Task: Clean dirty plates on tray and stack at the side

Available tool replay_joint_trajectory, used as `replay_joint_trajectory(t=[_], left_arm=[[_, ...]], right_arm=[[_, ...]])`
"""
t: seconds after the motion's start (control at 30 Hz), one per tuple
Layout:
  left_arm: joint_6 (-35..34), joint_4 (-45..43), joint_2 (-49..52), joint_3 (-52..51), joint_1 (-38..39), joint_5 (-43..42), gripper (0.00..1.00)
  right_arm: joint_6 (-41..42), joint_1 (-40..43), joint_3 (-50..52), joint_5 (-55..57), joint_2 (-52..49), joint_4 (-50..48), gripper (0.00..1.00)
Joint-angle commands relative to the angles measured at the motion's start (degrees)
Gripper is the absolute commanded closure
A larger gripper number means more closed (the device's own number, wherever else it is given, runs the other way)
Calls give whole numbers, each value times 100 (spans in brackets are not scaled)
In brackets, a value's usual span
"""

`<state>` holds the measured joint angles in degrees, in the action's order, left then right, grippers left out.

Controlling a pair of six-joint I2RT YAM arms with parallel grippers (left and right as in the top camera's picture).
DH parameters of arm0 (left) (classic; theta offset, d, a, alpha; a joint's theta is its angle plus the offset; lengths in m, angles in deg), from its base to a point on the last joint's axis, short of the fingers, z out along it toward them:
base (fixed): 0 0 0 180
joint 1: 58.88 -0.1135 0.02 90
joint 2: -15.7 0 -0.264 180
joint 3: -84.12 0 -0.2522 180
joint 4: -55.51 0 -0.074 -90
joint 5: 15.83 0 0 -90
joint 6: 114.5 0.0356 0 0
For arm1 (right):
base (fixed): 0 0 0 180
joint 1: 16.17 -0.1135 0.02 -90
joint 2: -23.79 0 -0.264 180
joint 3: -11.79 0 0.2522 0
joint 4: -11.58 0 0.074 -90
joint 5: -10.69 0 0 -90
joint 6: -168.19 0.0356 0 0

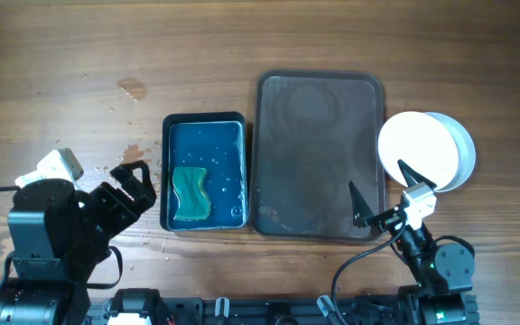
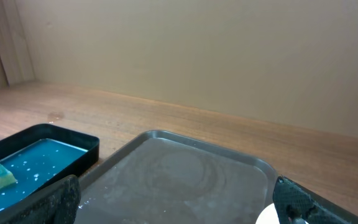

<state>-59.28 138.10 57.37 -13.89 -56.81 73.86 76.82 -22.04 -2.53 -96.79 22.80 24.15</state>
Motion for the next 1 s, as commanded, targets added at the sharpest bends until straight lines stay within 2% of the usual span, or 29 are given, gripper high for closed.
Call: replay_joint_trajectory(t=[0.0, 0.53, 0.7, 0.77, 0.87, 0.9, 0.97], left_arm=[[7, -20, 0, 57, -48, -7, 0], [11, -7, 0, 46, -48, 17, 0], [9, 271, -46, 35, -48, 258, 0], [11, -225, -234, -149, -155, 382, 0], [791, -2081, -820, -1360, -431, -455, 0], [918, -2599, -1008, -1757, -461, -671, 0], [914, -4168, -1606, -3045, -466, -914, 0]], right_arm=[[68, -17, 26, 76, 79, -28, 0], [68, -17, 26, 76, 79, -28, 0], [70, -17, 26, 76, 79, -26, 0], [68, -17, 26, 76, 79, -26, 0], [70, -17, 26, 76, 79, -26, 0], [68, -17, 26, 76, 79, -26, 0], [68, -17, 26, 76, 79, -26, 0]])
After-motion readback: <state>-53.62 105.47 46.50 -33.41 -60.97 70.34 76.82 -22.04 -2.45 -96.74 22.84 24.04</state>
